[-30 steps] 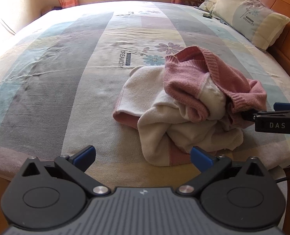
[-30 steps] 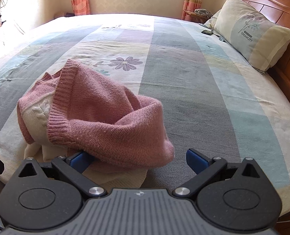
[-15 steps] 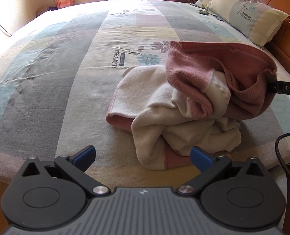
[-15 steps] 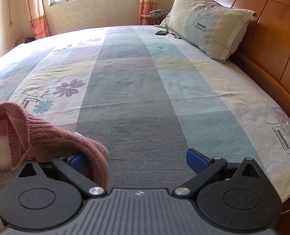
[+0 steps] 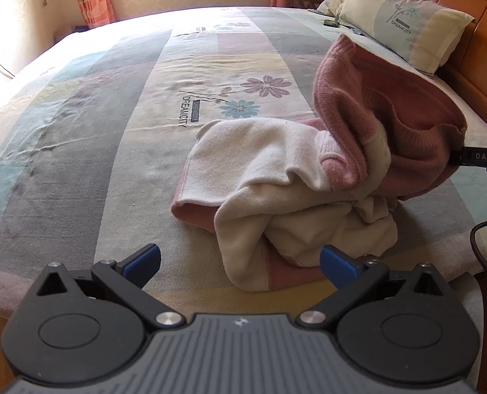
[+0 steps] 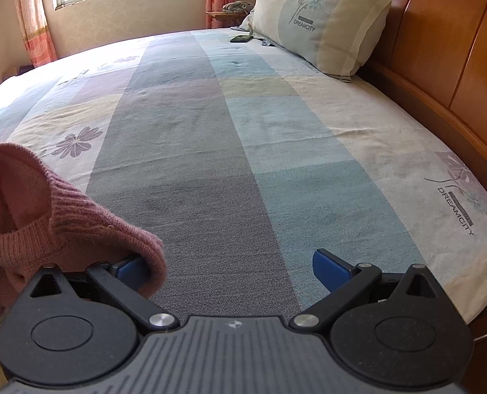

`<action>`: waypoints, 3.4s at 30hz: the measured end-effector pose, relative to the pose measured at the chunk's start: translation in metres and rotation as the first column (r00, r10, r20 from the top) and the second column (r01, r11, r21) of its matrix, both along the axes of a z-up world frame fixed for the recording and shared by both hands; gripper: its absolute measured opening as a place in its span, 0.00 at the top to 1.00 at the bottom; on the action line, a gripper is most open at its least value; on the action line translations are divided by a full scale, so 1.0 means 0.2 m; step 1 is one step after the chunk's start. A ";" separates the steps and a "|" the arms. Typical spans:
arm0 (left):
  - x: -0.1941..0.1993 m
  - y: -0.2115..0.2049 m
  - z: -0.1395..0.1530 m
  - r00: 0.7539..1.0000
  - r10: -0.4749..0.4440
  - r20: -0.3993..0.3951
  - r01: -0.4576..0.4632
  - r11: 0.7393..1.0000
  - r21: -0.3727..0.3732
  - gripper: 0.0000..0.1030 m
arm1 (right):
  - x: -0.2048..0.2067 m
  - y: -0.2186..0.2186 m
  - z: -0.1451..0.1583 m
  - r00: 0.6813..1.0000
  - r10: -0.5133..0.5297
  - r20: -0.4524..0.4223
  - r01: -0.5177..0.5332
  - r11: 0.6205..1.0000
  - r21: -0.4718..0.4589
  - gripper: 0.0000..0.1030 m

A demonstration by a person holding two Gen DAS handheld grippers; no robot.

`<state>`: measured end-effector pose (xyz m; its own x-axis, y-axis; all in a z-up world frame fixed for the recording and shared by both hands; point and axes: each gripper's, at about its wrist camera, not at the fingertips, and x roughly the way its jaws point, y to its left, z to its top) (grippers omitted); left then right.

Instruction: Fold clothes

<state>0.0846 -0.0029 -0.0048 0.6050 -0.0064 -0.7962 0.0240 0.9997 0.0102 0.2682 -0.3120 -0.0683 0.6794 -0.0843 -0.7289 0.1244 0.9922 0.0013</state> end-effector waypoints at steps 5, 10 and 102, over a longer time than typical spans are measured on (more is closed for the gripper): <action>0.04 -0.04 0.02 0.998 -0.044 0.035 0.043 0.999 0.018 0.01 | -0.01 -0.02 -0.07 0.999 -0.024 -0.041 0.025 1.000 0.020 0.00; 0.15 -0.13 0.00 0.990 -0.124 0.064 0.120 0.991 0.066 0.01 | -0.12 -0.01 -0.05 0.999 -0.025 -0.034 0.028 0.997 0.072 0.00; 0.75 0.12 -0.06 0.894 -0.406 0.189 0.348 0.895 0.278 0.01 | -0.30 0.34 -0.03 0.940 0.334 0.068 -0.341 0.929 0.143 0.00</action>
